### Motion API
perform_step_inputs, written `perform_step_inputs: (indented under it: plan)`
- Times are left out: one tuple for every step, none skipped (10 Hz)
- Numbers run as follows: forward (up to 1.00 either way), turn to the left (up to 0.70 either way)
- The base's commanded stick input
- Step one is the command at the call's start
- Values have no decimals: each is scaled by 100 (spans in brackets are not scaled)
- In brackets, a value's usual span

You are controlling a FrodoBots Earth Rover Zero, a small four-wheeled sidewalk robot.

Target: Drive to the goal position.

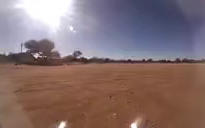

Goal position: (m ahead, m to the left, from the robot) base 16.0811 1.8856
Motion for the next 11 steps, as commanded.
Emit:
perform_step_inputs:
  plan:
    - [50,0]
    - [50,0]
    - [50,0]
    - [50,0]
    - [50,0]
    - [50,0]
    - [50,0]
    - [50,0]
    - [50,0]
    - [50,0]
    - [50,0]
